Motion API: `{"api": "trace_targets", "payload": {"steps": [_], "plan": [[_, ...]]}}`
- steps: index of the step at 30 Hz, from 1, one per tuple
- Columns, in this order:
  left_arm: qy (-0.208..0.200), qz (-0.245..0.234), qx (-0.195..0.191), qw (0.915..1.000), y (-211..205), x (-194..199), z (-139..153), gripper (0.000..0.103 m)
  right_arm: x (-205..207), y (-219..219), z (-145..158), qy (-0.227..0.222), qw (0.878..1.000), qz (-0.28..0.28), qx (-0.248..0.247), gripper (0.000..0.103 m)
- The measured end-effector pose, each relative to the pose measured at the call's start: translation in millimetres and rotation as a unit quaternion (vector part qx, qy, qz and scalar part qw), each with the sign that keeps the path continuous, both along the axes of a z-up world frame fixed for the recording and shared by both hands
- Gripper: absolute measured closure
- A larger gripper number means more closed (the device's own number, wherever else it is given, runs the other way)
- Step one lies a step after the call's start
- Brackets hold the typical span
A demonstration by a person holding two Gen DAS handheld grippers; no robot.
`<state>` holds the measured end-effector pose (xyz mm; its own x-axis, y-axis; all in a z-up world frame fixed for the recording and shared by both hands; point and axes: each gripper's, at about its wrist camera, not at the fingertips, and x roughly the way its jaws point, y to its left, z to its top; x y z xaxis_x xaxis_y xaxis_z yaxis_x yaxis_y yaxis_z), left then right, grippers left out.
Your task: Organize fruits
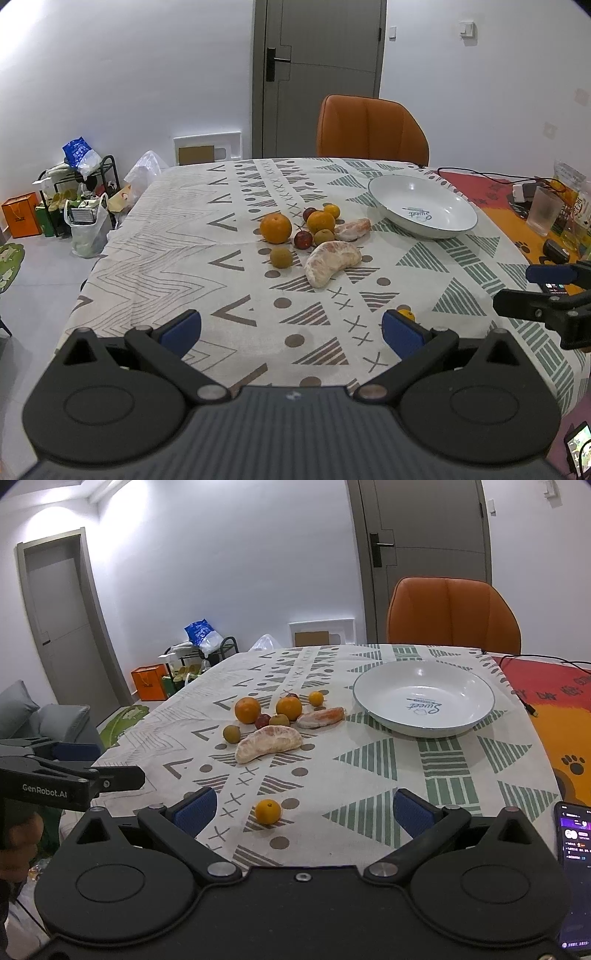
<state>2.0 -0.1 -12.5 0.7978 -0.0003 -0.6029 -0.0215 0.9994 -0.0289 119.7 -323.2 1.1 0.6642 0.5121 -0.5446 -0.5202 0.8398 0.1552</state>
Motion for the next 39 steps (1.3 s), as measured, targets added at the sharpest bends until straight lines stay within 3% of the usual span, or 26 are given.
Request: {"api": "trace_targets", "payload": {"steps": [26,39], "plan": [[0.001,0.018,0.007,0.9998,6.0,3.1,-6.6,0.0,2.6,6.0,-5.9,-0.003,1.0,0.01,-0.006,0.0],[-0.019,0.044,-0.002,0.9988,19.3,13.1,-21.7,0.0,16.5,19.4,-31.8,-0.015,0.999,0.036,-0.011,0.003]]}}
